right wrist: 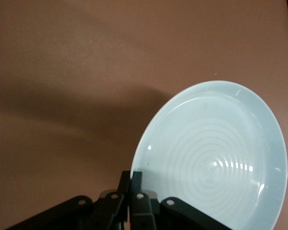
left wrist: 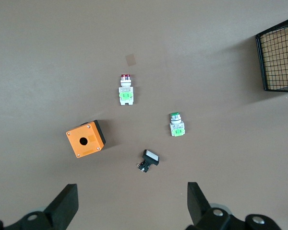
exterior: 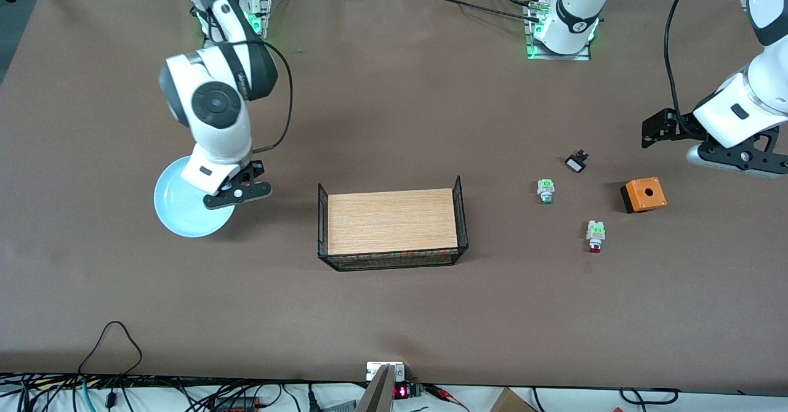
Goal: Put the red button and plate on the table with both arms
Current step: 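Lower the blue plate onto the table beside the basket with the right gripper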
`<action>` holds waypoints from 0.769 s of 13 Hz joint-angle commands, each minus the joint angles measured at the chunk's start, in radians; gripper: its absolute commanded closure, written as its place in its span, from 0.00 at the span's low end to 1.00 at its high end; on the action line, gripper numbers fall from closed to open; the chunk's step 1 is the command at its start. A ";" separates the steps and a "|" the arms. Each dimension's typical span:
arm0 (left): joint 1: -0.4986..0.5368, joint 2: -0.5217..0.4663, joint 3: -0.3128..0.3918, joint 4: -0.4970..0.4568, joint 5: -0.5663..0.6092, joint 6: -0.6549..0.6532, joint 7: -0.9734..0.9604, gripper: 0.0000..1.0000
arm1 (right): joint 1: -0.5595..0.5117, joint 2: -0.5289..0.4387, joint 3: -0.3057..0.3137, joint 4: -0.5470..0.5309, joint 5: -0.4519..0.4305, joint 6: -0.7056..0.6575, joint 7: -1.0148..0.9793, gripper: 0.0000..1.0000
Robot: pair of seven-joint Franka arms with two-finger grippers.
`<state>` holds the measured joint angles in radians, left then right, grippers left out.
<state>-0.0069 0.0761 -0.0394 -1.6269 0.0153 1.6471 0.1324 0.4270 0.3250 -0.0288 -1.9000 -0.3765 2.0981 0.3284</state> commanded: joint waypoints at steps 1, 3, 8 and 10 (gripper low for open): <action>-0.005 -0.002 0.006 -0.004 0.015 0.010 0.010 0.00 | -0.008 0.028 0.000 -0.106 -0.035 0.123 0.151 1.00; -0.005 -0.002 0.006 -0.004 0.014 0.010 0.012 0.00 | -0.030 0.072 -0.002 -0.113 -0.036 0.175 0.188 1.00; -0.005 -0.002 0.004 -0.004 0.012 0.008 0.012 0.00 | -0.063 0.123 -0.002 -0.158 -0.036 0.269 0.222 1.00; -0.005 -0.002 0.004 -0.004 0.012 0.008 0.010 0.00 | -0.068 0.138 -0.002 -0.165 -0.036 0.280 0.257 0.93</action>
<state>-0.0070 0.0761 -0.0395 -1.6270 0.0153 1.6474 0.1324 0.3728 0.4665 -0.0390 -2.0438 -0.3949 2.3530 0.5366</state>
